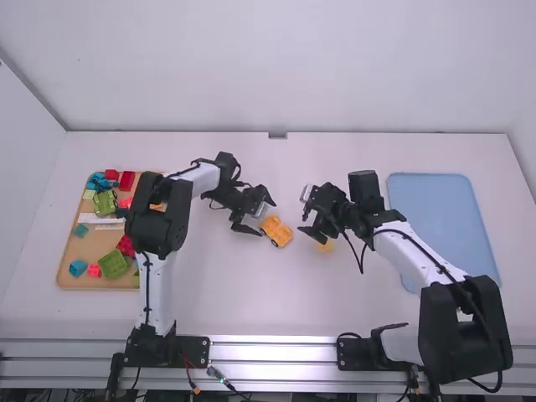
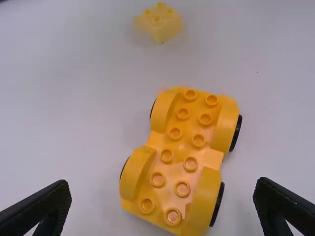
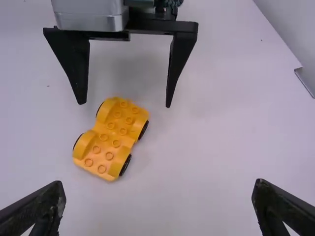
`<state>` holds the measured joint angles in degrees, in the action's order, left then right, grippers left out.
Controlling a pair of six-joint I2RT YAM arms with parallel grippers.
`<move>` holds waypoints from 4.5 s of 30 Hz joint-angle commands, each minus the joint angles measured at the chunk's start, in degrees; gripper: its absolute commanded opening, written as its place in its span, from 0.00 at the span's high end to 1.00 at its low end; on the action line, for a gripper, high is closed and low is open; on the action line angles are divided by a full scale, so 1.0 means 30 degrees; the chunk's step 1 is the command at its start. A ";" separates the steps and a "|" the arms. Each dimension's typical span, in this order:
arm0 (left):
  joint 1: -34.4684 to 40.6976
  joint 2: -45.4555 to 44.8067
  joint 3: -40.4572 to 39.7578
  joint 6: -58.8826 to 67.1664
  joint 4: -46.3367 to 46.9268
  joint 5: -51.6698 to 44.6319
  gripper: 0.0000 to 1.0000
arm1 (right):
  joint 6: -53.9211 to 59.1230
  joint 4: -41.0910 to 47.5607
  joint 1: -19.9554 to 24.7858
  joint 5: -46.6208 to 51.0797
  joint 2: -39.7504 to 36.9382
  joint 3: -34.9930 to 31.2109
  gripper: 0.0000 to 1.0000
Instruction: Assemble lego blocks to make yellow taxi
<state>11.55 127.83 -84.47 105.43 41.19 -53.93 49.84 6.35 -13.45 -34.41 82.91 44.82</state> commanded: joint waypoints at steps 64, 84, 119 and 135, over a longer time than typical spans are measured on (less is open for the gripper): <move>0.0306 -0.4466 1.3704 -1.6560 -1.7755 0.2594 0.33 | 0.0517 0.2091 0.1705 -0.2076 -0.0080 -0.0182 0.01; 0.0131 -0.4473 1.3675 -1.5722 -1.6378 0.2149 0.57 | 0.8225 0.0663 0.5173 -0.5238 0.4823 -0.1501 0.01; 0.0146 -0.4473 1.3639 -1.6356 -1.6393 0.2135 0.53 | 1.3763 0.4830 0.5654 -0.6870 1.0681 0.1982 0.77; 0.0146 -0.4473 1.3675 -1.7449 -1.7376 0.1712 0.54 | 0.7796 0.7475 0.1938 -0.5989 0.8932 0.5282 0.92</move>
<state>11.97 113.71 -44.71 55.66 -11.42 -50.96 76.42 28.99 -6.09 -53.06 112.36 59.94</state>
